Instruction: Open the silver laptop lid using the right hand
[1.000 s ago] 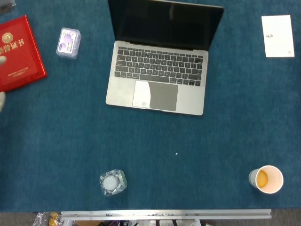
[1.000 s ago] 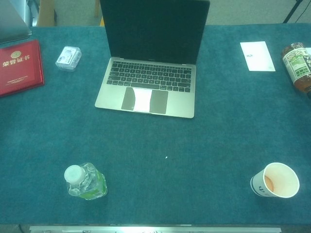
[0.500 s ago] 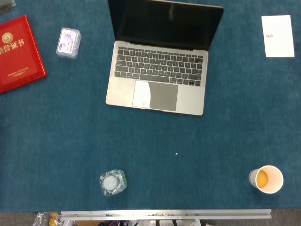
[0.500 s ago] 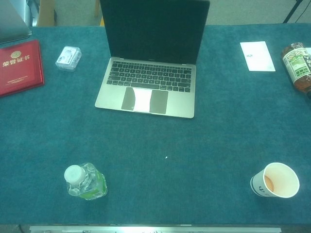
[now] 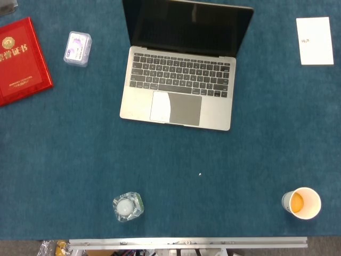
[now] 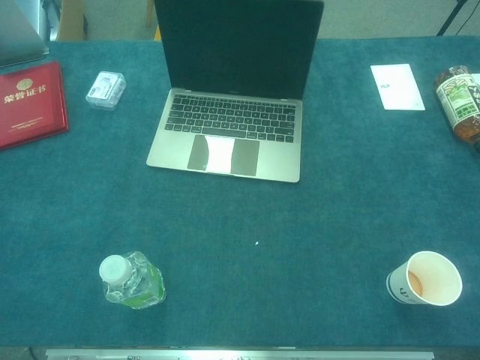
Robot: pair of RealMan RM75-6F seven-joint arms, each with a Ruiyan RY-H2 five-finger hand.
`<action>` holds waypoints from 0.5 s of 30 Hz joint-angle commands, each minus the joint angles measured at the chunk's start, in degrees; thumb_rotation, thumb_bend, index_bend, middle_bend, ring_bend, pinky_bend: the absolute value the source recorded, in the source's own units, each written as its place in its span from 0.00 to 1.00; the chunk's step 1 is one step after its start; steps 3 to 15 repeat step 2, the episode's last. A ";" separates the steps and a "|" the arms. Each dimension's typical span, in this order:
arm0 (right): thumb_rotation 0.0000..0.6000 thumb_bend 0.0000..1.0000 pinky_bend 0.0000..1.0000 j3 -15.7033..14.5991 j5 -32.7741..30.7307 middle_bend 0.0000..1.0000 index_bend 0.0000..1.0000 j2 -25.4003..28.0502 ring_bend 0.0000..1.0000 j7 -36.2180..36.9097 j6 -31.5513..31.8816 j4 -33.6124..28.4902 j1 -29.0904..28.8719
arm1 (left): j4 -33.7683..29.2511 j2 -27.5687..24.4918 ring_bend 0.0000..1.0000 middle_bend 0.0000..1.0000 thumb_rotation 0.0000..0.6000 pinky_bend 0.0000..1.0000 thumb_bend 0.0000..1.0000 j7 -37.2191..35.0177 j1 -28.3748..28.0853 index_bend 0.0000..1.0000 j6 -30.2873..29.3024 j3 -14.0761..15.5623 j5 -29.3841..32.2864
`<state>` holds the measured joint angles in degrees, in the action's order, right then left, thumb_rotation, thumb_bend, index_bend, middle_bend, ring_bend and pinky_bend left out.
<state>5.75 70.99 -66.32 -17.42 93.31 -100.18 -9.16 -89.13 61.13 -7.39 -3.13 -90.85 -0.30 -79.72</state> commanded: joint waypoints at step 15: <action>1.00 0.25 0.19 0.55 -0.23 0.29 0.12 -0.17 0.12 0.59 -0.60 0.47 0.36 | -0.15 0.30 0.05 0.13 1.00 0.07 0.42 0.67 0.15 0.15 0.33 -0.52 -0.02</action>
